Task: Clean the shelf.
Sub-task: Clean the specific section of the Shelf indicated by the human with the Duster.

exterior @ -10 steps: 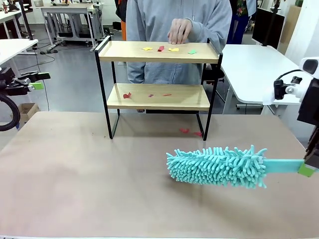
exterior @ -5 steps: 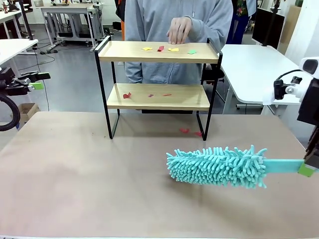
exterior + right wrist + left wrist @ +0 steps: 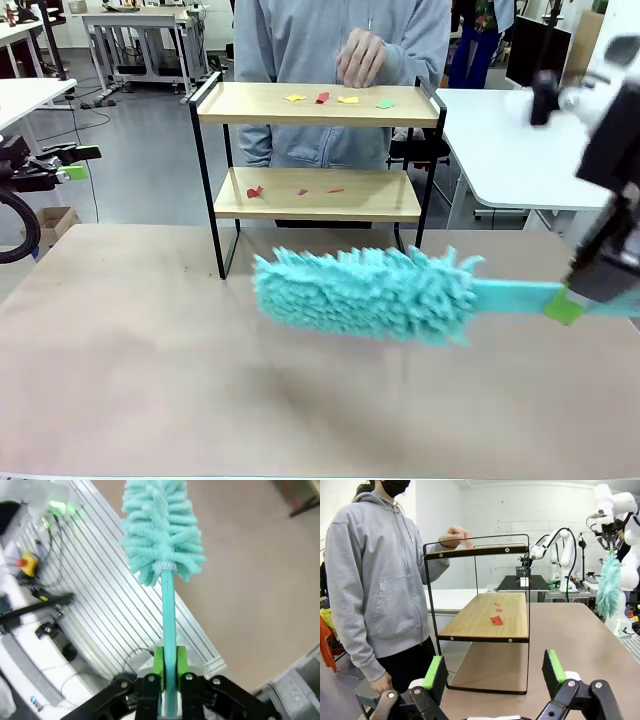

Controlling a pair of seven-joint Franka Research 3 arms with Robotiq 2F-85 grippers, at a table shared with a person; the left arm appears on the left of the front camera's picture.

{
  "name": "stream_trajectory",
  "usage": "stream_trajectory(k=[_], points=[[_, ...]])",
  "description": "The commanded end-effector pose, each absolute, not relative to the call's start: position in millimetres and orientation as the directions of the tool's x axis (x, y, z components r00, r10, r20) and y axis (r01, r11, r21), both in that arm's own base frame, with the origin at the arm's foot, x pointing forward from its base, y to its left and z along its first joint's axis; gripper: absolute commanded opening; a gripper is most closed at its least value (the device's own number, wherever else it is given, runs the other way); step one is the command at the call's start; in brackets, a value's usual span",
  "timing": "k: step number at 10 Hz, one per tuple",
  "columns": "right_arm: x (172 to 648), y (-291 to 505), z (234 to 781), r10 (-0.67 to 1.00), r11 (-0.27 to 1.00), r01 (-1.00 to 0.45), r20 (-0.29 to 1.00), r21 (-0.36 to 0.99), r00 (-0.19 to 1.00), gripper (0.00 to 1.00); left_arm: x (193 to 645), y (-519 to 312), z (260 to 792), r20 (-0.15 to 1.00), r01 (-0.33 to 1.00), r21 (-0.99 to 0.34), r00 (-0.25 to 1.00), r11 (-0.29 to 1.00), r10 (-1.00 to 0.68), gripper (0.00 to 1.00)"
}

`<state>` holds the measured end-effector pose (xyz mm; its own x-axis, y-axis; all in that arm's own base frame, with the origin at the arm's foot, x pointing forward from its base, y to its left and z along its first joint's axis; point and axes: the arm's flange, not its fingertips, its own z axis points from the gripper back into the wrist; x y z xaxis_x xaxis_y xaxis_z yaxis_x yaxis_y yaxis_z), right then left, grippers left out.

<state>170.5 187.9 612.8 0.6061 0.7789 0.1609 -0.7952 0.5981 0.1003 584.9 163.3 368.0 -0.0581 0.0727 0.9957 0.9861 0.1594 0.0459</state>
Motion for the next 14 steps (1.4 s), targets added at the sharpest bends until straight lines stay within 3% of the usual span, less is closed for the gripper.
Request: stream_trajectory(k=[1, 4, 7, 8, 9, 14], points=[[175.9, 242.6, 638.7, 0.676, 0.694, -0.714, 0.257, 0.092, 0.690, 0.13, 584.1, 162.6, 371.2, 0.995, 0.985, 0.061, -0.073, 0.164, 0.068, 1.00], [184.5, 335.3, 677.5, 0.609, 0.748, -0.664, 0.381, 0.015, 0.696, 0.13, 584.1, 162.6, 371.2, 0.995, 0.985, 0.061, -0.073, 0.164, 0.068, 1.00], [203.2, 366.8, 705.0, 0.412, 0.838, -0.537, 0.539, 0.092, 0.735, 0.13, 584.1, 162.6, 371.2, 0.995, 0.985, 0.061, -0.073, 0.164, 0.068, 1.00], [209.8, 366.1, 707.3, 0.396, 0.851, -0.509, 0.475, 0.134, 0.786, 0.13, 584.1, 162.6, 371.2, 0.995, 0.985, 0.061, -0.073, 0.164, 0.068, 1.00], [196.8, 361.8, 698.7, 0.486, 0.796, -0.599, 0.500, 0.086, 0.717, 0.13, 584.1, 162.6, 371.2, 0.995, 0.985, 0.061, -0.073, 0.164, 0.068, 1.00], [195.9, 370.0, 699.4, 0.481, 0.802, -0.591, 0.490, 0.091, 0.727, 0.13, 584.1, 162.6, 371.2, 0.995, 0.985, 0.061, -0.073, 0.164, 0.068, 1.00]])
